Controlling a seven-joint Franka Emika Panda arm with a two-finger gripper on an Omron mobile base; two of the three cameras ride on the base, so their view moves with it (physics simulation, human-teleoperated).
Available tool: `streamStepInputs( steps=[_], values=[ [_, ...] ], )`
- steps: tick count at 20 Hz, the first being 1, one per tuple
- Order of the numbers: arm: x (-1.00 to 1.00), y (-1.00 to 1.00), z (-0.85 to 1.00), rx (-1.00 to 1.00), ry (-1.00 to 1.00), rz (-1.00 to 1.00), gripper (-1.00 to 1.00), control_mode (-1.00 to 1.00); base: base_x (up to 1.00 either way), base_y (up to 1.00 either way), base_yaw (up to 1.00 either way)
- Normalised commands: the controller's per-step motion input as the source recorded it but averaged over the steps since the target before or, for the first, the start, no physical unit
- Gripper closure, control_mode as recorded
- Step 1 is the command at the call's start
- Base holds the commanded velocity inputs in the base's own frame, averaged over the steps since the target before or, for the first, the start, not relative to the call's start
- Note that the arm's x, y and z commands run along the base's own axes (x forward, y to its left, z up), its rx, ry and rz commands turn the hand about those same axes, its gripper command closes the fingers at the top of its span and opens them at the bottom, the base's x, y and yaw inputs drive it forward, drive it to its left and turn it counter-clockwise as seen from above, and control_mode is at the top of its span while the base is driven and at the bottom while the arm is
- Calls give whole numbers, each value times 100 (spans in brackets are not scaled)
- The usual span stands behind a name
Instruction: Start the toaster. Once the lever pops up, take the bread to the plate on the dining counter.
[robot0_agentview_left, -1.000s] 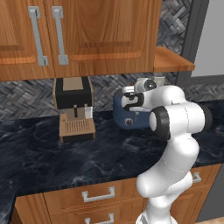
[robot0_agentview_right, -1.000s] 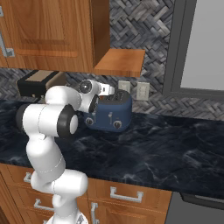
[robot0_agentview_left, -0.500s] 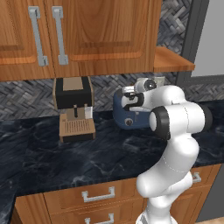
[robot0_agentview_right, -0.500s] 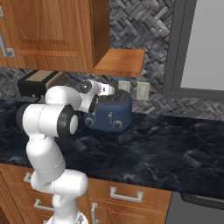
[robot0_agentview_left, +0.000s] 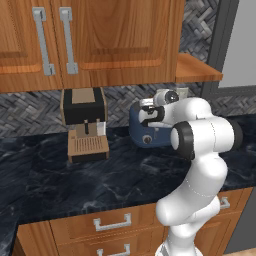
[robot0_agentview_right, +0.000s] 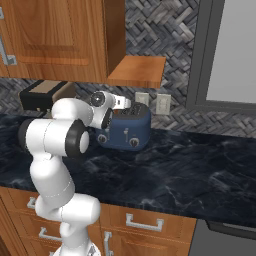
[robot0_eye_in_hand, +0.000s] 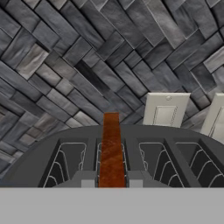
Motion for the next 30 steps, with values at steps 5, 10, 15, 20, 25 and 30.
streamStepInputs(
  steps=[5, 10, 15, 20, 25, 30],
  values=[
    [0, 0, 8, 0, 0, 0, 100, -100, 0, 0, 0],
    [-2, 0, 21, 0, -8, 0, 100, -100, 0, 0, 0],
    [-8, 0, 29, 0, -9, 0, 100, -100, 0, 0, 0],
    [-19, 0, 10, 0, -8, 0, 100, -100, 0, 0, 0],
    [-33, 0, 6, 0, -6, 0, 100, -100, 0, 0, 0],
    [-47, 0, 13, 0, -1, 0, 100, -100, 0, 0, 0]
  ],
)
